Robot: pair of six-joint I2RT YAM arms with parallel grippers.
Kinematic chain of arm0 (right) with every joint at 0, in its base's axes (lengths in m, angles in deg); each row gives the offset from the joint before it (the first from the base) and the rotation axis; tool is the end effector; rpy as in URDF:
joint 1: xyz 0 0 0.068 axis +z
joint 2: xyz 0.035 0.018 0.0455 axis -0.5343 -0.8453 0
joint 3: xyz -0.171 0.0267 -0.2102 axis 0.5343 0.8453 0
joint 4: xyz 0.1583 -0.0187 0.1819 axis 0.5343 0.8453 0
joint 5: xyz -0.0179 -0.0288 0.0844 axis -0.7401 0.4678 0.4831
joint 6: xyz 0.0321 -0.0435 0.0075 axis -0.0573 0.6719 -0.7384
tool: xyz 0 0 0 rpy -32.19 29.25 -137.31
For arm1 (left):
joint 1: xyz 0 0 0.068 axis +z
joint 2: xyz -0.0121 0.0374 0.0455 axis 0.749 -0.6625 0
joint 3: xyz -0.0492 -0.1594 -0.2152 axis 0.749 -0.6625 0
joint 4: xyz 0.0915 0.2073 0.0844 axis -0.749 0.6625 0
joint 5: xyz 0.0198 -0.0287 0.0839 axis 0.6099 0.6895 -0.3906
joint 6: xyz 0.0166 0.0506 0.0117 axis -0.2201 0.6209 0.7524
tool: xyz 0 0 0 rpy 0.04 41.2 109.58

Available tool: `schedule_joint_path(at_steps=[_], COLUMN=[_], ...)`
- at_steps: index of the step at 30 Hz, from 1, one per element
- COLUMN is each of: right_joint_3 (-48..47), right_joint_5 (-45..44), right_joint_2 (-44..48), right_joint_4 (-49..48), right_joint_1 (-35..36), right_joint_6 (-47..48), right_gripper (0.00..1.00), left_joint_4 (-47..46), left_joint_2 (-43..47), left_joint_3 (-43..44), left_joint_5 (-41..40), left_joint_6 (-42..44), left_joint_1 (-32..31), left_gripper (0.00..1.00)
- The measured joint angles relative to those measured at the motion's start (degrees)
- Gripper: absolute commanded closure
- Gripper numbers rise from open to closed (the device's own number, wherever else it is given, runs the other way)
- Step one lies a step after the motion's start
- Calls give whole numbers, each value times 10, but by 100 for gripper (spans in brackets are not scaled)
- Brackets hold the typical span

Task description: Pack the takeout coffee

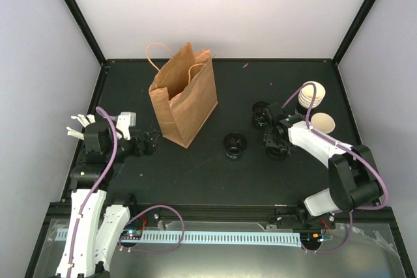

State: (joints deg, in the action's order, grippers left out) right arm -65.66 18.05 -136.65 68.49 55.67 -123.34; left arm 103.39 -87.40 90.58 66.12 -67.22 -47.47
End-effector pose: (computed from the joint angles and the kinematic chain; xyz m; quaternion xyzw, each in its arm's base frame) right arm 0.2167 0.0837 0.1914 0.1172 0.9801 -0.0595 0.1490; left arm 0.0975 -0.0170 0.2942 0.0182 0.8570 -0.2831 0.4301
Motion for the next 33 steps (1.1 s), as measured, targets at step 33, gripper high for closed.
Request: schedule_joint_path(at_steps=[33], right_joint_3=[-39], right_joint_5=[-66], right_joint_2=[69], right_joint_4=[80], right_joint_1=[6], right_joint_6=[10], right_gripper=[27], left_joint_4=[0], left_joint_2=[0], left_joint_3=[0], left_joint_5=[0], left_joint_6=[0], left_joint_1=[0], left_gripper=[1])
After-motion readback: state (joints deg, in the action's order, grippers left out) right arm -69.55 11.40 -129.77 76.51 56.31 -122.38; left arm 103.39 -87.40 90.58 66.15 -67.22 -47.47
